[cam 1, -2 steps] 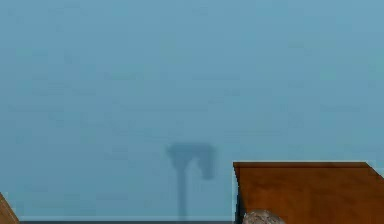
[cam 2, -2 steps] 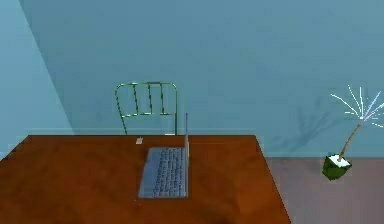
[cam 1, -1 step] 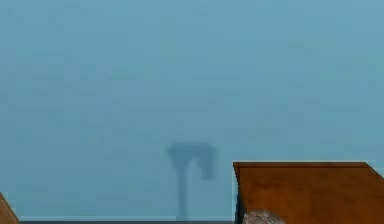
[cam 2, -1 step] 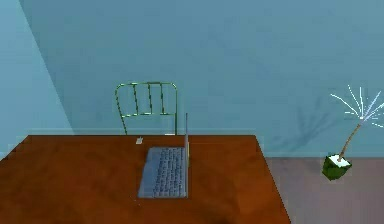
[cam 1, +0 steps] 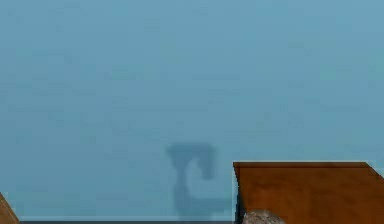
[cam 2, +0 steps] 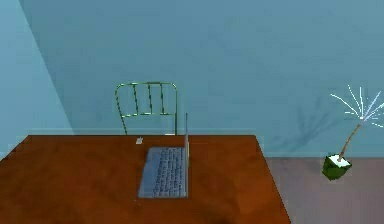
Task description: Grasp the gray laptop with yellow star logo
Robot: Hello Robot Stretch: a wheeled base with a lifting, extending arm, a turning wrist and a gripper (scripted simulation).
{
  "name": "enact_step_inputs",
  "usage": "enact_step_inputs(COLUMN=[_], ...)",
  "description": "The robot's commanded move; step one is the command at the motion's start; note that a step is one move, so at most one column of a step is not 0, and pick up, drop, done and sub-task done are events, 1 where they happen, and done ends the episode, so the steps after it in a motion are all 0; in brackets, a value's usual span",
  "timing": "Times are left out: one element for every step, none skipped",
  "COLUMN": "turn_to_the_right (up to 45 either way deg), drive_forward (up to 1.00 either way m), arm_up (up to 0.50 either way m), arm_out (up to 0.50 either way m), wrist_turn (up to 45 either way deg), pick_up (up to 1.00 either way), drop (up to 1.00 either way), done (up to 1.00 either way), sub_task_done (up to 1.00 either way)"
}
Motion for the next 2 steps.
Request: enact_step_inputs(turn_to_the_right=[0.0, 0.0], drive_forward=[0.0, 0.0], arm_up=[0.0, 0.0], arm_out=[0.28, 0.0], wrist_turn=[0.0, 45.0], pick_up=[0.0, 0.0], drop=[0.0, 0.0], done=[0.0, 0.0], sub_task_done=[0.0, 0.0])
